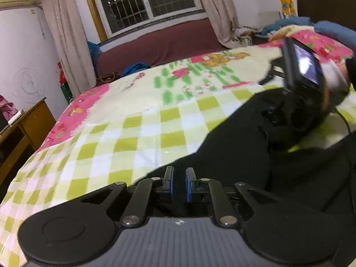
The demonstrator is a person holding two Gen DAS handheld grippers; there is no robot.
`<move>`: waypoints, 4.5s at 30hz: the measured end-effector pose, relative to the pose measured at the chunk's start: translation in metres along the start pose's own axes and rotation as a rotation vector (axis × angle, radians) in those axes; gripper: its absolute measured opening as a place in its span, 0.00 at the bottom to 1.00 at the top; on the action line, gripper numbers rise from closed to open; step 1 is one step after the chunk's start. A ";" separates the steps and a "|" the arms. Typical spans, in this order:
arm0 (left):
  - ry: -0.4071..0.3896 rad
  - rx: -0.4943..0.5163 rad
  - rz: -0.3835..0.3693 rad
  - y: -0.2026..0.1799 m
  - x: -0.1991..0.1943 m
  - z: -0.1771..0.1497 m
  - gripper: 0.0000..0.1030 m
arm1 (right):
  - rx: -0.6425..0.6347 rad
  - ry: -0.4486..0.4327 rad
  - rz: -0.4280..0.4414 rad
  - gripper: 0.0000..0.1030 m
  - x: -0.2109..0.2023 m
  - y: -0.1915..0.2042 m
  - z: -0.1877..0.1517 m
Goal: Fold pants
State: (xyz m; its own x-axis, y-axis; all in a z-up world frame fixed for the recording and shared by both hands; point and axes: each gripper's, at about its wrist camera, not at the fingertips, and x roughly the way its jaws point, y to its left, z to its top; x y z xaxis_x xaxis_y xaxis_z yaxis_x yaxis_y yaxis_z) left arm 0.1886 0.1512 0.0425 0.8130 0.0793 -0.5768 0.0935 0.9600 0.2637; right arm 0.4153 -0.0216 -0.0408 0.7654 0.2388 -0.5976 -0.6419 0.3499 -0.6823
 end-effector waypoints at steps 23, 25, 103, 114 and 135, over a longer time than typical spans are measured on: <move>0.116 0.180 -0.010 -0.070 0.055 -0.002 0.37 | 0.074 -0.038 0.026 0.70 -0.003 0.007 0.010; 0.114 0.146 -0.034 -0.062 0.055 0.006 0.32 | 0.031 -0.037 0.016 0.70 0.002 0.013 0.009; -0.125 0.385 0.125 -0.114 -0.073 -0.089 0.32 | 1.049 0.187 0.093 0.29 -0.297 0.099 -0.121; -0.150 0.449 -0.130 -0.196 -0.070 -0.066 0.37 | 1.552 0.082 0.062 0.33 -0.268 0.032 -0.211; -0.130 0.495 -0.241 -0.269 -0.034 -0.036 0.46 | 1.984 0.001 -0.189 0.14 -0.183 -0.029 -0.342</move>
State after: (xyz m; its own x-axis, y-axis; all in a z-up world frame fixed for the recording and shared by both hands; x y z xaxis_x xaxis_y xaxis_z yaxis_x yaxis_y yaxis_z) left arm 0.1151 -0.1002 -0.0369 0.7964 -0.1904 -0.5739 0.5181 0.7043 0.4853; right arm 0.2777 -0.3853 -0.0561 0.8047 0.0847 -0.5877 0.3717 0.7000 0.6098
